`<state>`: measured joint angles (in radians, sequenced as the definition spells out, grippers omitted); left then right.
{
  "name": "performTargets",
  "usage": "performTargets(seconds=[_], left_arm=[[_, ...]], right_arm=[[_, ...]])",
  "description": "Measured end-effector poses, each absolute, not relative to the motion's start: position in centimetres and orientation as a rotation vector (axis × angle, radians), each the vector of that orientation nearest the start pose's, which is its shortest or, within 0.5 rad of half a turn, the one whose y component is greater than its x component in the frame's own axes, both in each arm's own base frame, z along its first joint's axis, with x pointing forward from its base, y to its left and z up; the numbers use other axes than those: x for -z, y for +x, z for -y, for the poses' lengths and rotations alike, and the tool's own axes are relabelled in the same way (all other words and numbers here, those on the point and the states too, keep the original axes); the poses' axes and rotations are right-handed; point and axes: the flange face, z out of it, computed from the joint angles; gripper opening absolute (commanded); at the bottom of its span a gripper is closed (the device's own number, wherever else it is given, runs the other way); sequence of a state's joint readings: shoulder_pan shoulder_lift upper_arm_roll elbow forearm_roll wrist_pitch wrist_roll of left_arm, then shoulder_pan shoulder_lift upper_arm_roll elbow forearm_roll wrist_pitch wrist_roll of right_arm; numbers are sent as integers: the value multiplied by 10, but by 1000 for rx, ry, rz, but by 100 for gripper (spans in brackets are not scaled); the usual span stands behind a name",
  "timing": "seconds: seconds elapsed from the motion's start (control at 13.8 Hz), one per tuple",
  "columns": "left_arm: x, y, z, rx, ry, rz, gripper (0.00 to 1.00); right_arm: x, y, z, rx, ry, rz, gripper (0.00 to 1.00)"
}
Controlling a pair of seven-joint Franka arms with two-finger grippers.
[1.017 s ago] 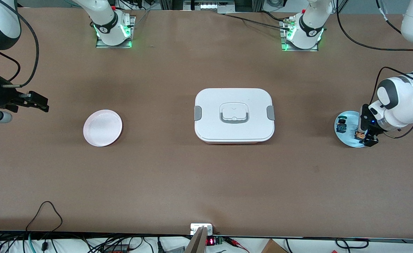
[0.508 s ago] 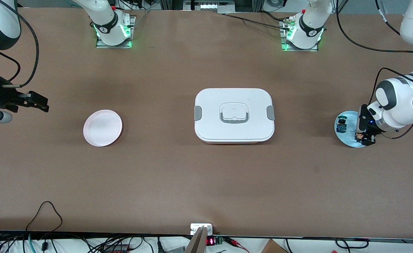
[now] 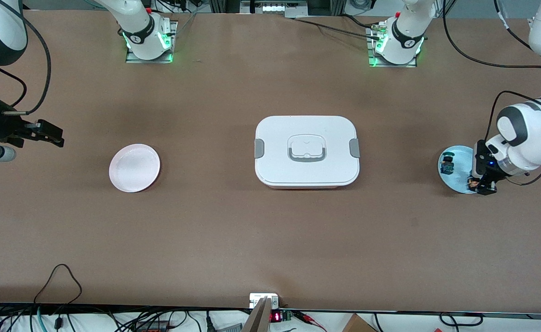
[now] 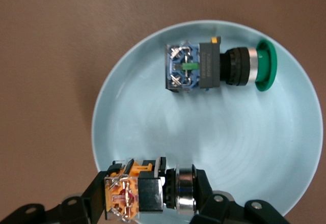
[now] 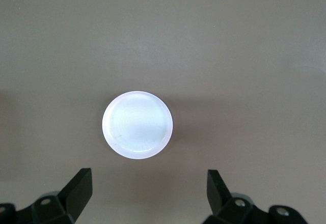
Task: Transfer orange switch to right arm and place
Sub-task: 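Lift the orange switch with the left gripper toward the white box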
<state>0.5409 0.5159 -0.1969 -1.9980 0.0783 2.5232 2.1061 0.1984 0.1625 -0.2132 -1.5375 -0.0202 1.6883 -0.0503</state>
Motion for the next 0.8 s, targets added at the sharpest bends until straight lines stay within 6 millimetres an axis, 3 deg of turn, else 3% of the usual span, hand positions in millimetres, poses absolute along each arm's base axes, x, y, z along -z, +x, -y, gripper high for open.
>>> performTargets(seconds=[0.22, 0.36, 0.44, 0.58, 0.65, 0.8], left_arm=[[-247, 589, -222, 140, -2099, -2518, 0], [-285, 600, -211, 240, -2201, -2598, 0], [-301, 606, -189, 332, -2240, -2674, 0], [-327, 615, -123, 638, -2328, -2825, 0], [-332, 617, -90, 823, -2433, -2853, 0], [-330, 620, -42, 1147, -2594, -2873, 0]], right_arm=[[-558, 610, 2, -15, -3195, 64, 100], [-558, 610, 2, -15, -3195, 64, 100], [-558, 610, 2, -15, -3195, 64, 100], [-558, 610, 2, -15, -3195, 63, 100], [-558, 610, 2, -13, -3195, 62, 100], [-559, 610, 2, -10, -3195, 62, 100]])
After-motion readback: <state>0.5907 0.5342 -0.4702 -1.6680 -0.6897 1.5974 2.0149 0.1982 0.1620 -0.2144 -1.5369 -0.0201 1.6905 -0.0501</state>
